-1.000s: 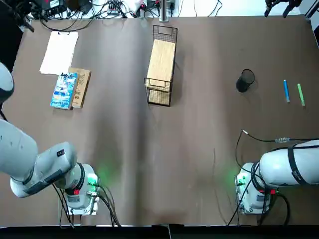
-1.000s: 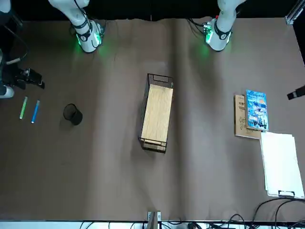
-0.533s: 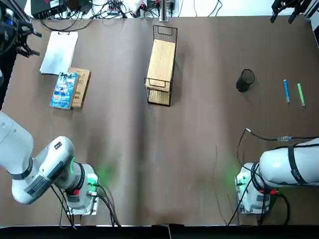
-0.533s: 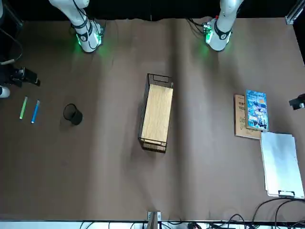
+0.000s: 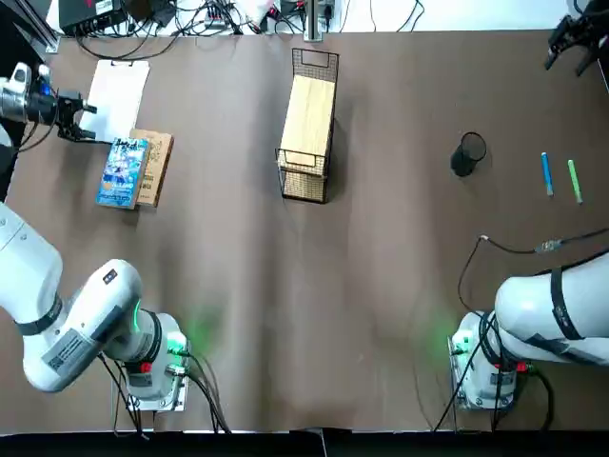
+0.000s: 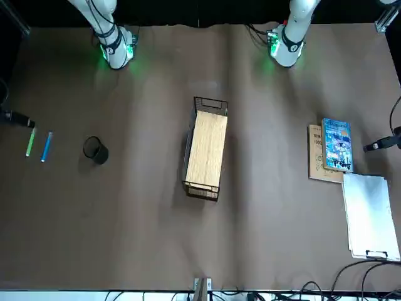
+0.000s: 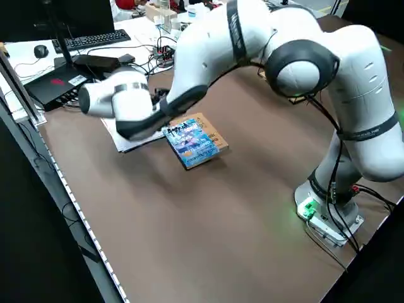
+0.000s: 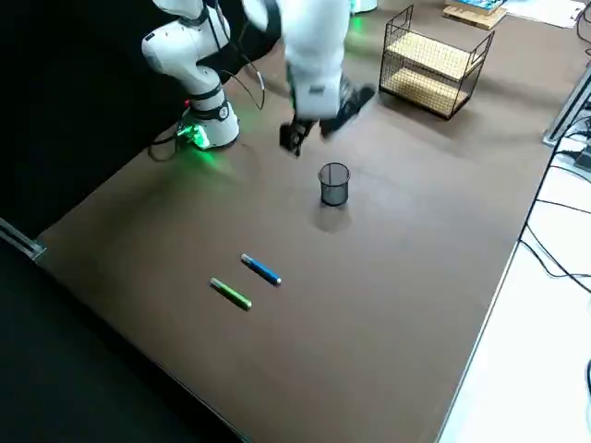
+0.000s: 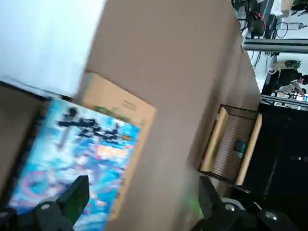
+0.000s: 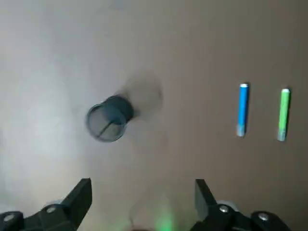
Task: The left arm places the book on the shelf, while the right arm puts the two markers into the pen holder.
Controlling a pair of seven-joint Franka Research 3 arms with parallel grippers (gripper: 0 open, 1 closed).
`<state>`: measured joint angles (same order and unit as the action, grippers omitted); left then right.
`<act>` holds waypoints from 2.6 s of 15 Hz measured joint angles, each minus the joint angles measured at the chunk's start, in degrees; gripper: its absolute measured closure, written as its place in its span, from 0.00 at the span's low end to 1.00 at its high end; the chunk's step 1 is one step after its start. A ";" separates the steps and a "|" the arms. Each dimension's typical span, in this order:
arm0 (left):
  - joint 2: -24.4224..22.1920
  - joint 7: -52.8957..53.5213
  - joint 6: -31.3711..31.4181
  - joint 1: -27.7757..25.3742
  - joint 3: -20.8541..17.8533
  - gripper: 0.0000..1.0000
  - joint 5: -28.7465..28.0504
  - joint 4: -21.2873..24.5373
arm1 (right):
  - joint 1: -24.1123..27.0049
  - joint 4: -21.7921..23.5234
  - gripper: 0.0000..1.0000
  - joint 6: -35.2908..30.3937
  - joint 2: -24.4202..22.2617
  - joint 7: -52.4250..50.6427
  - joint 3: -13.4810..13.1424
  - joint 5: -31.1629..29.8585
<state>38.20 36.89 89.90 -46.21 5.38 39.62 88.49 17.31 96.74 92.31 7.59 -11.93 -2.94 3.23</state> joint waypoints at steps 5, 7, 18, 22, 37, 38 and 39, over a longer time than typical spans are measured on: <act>5.26 6.99 4.15 -1.82 0.00 0.00 0.00 -0.08 | 6.93 0.38 0.13 8.87 8.94 -3.71 0.01 0.07; 7.01 8.66 5.82 -1.65 0.03 0.00 0.00 -0.08 | 9.80 0.46 0.13 12.54 12.04 -7.95 -0.01 0.05; 9.56 9.32 7.84 -0.55 0.19 0.00 -2.10 -0.17 | 16.09 5.90 0.30 34.70 26.53 -18.43 0.39 -2.21; 9.61 9.32 7.84 0.15 0.19 0.00 -3.45 -0.17 | 15.83 8.36 0.33 38.07 26.62 -18.49 0.44 -3.66; 9.52 9.19 7.13 0.65 0.37 0.78 -3.46 -0.42 | 15.29 9.29 0.82 39.76 27.83 -22.04 0.65 -10.82; 9.43 8.77 6.92 0.61 0.37 0.79 -3.46 -0.52 | 15.30 9.29 0.82 39.74 27.83 -24.89 0.60 -10.83; 9.32 8.16 6.70 0.56 0.37 0.80 -3.46 -0.69 | 15.33 9.24 0.82 39.64 27.83 -27.72 0.58 -10.83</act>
<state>47.52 45.04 96.60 -45.64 5.75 36.16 87.79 32.64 105.98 131.95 35.43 -39.65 -2.36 -7.60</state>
